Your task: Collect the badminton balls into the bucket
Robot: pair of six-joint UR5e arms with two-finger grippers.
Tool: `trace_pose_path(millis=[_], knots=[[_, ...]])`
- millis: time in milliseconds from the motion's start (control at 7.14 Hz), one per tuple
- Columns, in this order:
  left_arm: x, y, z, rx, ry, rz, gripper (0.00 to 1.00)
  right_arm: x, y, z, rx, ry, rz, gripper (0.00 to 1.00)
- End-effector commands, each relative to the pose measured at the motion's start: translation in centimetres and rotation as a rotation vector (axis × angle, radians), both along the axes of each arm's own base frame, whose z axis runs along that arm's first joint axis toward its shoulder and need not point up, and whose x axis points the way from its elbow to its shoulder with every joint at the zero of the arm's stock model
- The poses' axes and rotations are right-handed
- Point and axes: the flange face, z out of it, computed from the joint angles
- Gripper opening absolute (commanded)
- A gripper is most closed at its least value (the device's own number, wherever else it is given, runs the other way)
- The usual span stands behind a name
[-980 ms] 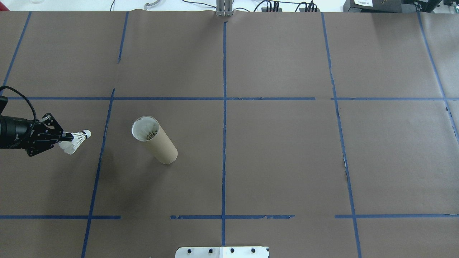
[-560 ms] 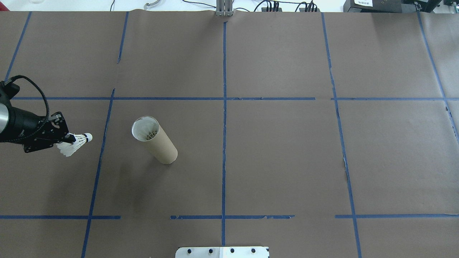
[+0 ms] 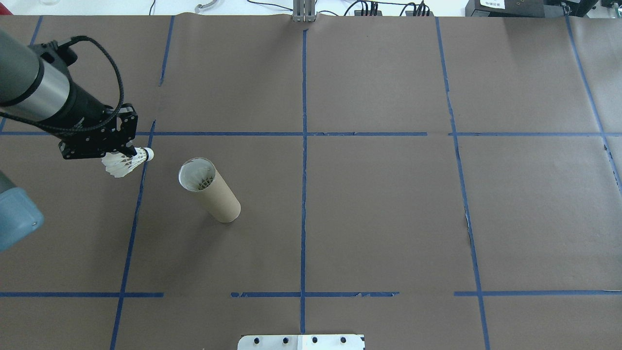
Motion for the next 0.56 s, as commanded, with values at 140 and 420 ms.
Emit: trace_pose_path(millis=[140,420], knots=[[-0.3,0.3,-10.3,-0.061,-0.077,0.028,0.0,0.0,0.0,0.0,-0.001,0.0,0.0,1.0],[0.3,1.1,-12.7,-0.074,-0.105,0.067,0.0,0.0,0.0,0.0,-0.001,0.0,0.0,1.0]])
